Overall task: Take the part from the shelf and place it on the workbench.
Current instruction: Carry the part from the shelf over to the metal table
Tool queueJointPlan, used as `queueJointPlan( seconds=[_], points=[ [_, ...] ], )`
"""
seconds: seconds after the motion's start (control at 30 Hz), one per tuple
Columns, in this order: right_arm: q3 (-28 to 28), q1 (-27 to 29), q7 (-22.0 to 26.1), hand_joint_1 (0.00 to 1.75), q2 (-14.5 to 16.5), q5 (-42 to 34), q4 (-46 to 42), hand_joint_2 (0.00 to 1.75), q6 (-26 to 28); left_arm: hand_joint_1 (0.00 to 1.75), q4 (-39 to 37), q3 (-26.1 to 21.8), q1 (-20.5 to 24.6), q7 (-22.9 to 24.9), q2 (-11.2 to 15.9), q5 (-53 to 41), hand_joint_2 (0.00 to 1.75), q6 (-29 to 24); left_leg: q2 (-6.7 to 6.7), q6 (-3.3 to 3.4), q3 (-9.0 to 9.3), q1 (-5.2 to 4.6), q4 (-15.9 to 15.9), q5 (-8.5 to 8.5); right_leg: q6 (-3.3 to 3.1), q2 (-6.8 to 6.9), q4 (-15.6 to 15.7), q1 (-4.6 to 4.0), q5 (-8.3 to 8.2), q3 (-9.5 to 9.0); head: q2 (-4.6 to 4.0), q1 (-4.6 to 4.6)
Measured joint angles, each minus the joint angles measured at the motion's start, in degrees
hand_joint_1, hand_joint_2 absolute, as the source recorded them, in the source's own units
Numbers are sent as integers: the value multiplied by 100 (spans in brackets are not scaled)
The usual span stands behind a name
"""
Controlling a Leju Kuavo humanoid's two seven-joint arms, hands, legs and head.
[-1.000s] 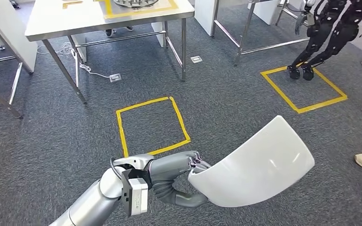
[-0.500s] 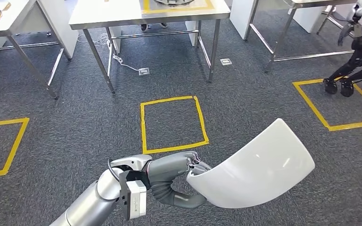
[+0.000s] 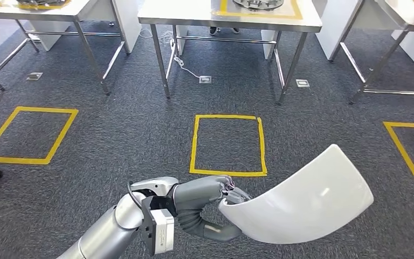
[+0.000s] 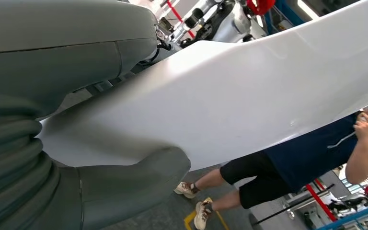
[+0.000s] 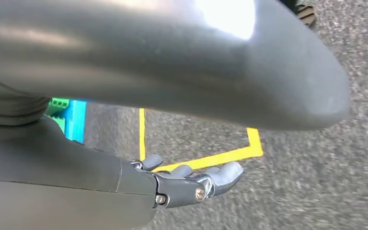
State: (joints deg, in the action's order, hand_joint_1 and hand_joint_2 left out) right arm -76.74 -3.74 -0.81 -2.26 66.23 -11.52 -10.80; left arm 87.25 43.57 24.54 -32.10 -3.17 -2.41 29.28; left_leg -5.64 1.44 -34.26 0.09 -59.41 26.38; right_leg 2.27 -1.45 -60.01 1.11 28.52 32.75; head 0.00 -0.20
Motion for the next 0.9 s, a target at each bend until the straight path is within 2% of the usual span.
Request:
queueJointPlan(
  seconds=[0.1, 0.17, 0.23, 0.3, 0.33, 0.37, 0.4, 0.43, 0.5, 0.53, 0.6, 0.67, 0.7, 0.73, 0.8, 0.83, 0.87, 0.9],
  points=[
    [0, -46, -31, 0, 7, -23, 0, 0, 71, 175, -1, 12, -3, 8, 5, -24, 175, -6, -44, -117, -37, -1, 21, -15, -99, 0, 123, -19, -21, -17, 0, 8],
    [0, -50, -32, 0, 16, -27, 0, 0, 98, 175, 0, 27, 8, 7, 9, -46, 175, -9, 150, -180, -111, -5, -126, 84, -185, 36, 153, -3, -21, -32, 0, -14],
    [0, -32, -32, 0, 20, -36, 0, 0, 114, 175, -1, 52, 25, -1, 10, -74, 175, -18, 416, -229, -410, -4, -728, 387, -247, 87, 169, -1, 4, -55, 0, -48],
    [0, -10, -32, 0, 20, -36, 0, 0, 114, 175, -10, 76, 27, -7, 13, -103, 175, -25, 499, -257, -810, 6, -1479, 668, -261, 148, 167, -12, 33, -80, 0, -60],
    [0, -5, -31, 0, 20, -35, 0, 0, 112, 175, -16, 84, 26, -7, 14, -114, 175, -26, 503, -257, -908, 7, -1646, 670, -258, 174, 166, -15, 52, -102, 0, -61],
    [0, -3, -31, 0, 21, -34, 0, 0, 112, 175, -20, 90, 25, -7, 15, -119, 175, -26, 505, -245, -888, 6, -1583, 558, -251, 194, 166, -17, 76, -135, 0, -62],
    [0, -5, -31, 0, 22, -33, 0, 0, 111, 175, -22, 96, 27, -7, 15, -119, 175, -27, 509, -222, -749, 4, -1295, 358, -241, 213, 166, -20, 105, -180, 0, -63],
    [0, -7, -30, 0, 24, -32, 0, 0, 110, 175, -22, 101, 32, -7, 15, -120, 175, -29, 531, -184, -540, -5, -876, 139, -228, 228, 167, -22, 139, -227, 0, -64],
    [0, -15, -32, 0, 35, -26, 0, 0, 110, 175, -21, 115, 43, -8, 13, -128, 175, -37, 592, -104, -191, -45, -192, -55, -174, 252, 167, -38, 210, -291, 0, -65],
    [0, -18, -33, 0, 39, -22, 0, 0, 112, 175, -21, 123, 45, -8, 11, -143, 175, -43, 613, -64, -120, -63, -39, -45, -137, 263, 165, -43, 227, -316, 0, -64],
    [0, -23, -36, 0, 43, -18, 0, 0, 114, 175, -22, 138, 44, -10, 6, -186, 175, -53, 588, 6, -72, -67, 12, 18, -61, 279, 131, -45, 216, -350, 0, -64],
    [0, -34, -33, 0, 46, -13, 0, 0, 113, 175, -24, 148, 49, -16, -1, -218, 175, -58, 554, 73, 37, -45, 57, 58, -14, 263, -68, -34, 221, -299, 0, -50],
    [0, -43, -32, 0, 48, -9, 0, 0, 113, 175, -26, 151, 57, -22, -8, -226, 175, -58, 544, 100, 107, -34, 79, 80, 4, 242, -294, -29, 270, -172, 0, -37],
    [0, -47, -32, 0, 49, -5, 0, 0, 113, 175, -32, 152, 63, -27, -15, -227, 175, -58, 541, 121, 152, -31, 96, 110, 24, 218, -612, -25, 364, 38, 0, -21],
    [0, -36, -35, 0, 50, -7, 0, 0, 114, 175, -54, 157, 65, -29, -25, -228, 175, -58, 519, 139, 228, -32, 104, 187, 59, 192, -1265, -25, 614, 565, 0, -4],
    [0, -24, -37, 0, 50, -12, 0, 0, 113, 175, -66, 159, 61, -28, -26, -229, 175, -58, 501, 136, 275, -32, 104, 234, 69, 189, -1427, -24, 680, 762, 0, 1],
    [0, -14, -38, 0, 51, -20, 0, 0, 113, 175, -77, 161, 60, -27, -27, -229, 175, -58, 484, 127, 335, -32, 104, 284, 73, 188, -1398, -22, 644, 862, 0, 5],
    [0, -8, -37, 0, 52, -31, 0, 0, 113, 175, -84, 164, 60, -27, -30, -229, 175, -58, 470, 116, 410, -32, 104, 341, 69, 188, -1166, -20, 480, 857, 0, 10]
  ],
)
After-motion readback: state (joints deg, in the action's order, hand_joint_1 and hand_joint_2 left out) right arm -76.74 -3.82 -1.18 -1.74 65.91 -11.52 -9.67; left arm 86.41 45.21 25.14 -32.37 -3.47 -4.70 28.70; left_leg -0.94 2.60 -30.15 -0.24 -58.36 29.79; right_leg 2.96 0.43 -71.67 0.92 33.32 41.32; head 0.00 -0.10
